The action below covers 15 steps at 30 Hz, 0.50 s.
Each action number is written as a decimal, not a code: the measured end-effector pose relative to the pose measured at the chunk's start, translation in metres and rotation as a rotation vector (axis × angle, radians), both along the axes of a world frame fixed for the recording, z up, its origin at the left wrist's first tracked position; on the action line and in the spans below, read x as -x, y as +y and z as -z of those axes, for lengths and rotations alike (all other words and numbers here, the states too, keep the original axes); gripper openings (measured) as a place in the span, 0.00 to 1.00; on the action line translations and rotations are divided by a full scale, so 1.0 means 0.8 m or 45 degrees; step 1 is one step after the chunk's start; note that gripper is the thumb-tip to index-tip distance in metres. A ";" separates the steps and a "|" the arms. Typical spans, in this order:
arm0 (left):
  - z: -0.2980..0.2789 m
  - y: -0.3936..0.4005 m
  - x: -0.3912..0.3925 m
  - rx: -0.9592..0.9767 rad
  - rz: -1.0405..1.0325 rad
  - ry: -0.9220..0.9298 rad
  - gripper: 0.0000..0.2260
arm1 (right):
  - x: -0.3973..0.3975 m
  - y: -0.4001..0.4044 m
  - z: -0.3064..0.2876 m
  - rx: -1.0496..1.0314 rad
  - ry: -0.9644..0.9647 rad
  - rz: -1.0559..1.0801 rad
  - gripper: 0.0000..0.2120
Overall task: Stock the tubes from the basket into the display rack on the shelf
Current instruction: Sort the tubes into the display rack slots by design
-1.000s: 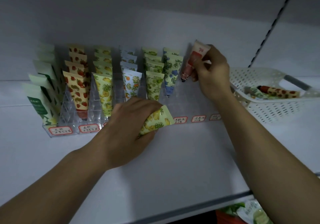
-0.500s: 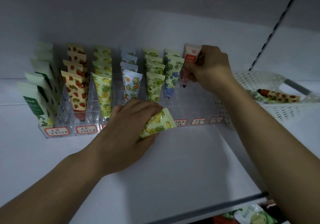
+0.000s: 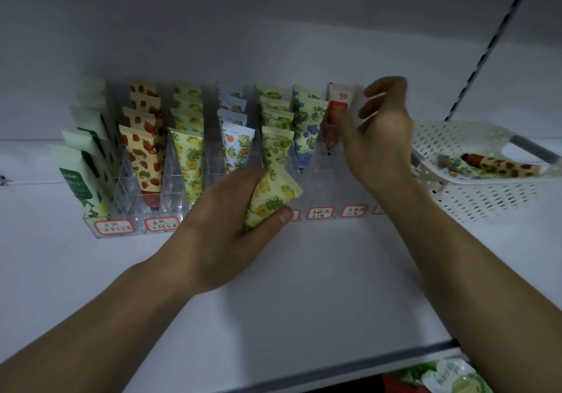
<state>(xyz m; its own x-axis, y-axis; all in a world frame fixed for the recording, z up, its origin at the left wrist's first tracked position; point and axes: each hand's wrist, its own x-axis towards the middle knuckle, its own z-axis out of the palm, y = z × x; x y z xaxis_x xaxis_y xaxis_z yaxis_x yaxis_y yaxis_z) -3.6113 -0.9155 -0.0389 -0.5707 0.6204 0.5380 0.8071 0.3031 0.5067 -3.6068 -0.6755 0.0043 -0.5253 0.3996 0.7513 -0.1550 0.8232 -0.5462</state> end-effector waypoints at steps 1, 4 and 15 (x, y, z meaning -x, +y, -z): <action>-0.002 0.000 -0.001 -0.030 -0.008 -0.034 0.15 | -0.007 -0.008 -0.007 -0.014 0.108 -0.041 0.14; -0.003 -0.001 -0.003 -0.097 -0.062 -0.081 0.14 | -0.028 -0.038 -0.021 -0.013 0.165 -0.493 0.05; -0.014 -0.003 -0.004 -0.220 -0.045 -0.115 0.15 | -0.048 -0.092 0.001 0.283 -0.242 -1.130 0.02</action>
<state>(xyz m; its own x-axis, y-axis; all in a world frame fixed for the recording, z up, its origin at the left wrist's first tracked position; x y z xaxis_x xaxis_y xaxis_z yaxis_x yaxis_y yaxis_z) -3.6083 -0.9177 -0.0277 -0.6414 0.5021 0.5801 0.7463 0.2331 0.6235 -3.5686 -0.7493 0.0031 -0.8133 -0.0825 0.5760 -0.5690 0.3199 -0.7576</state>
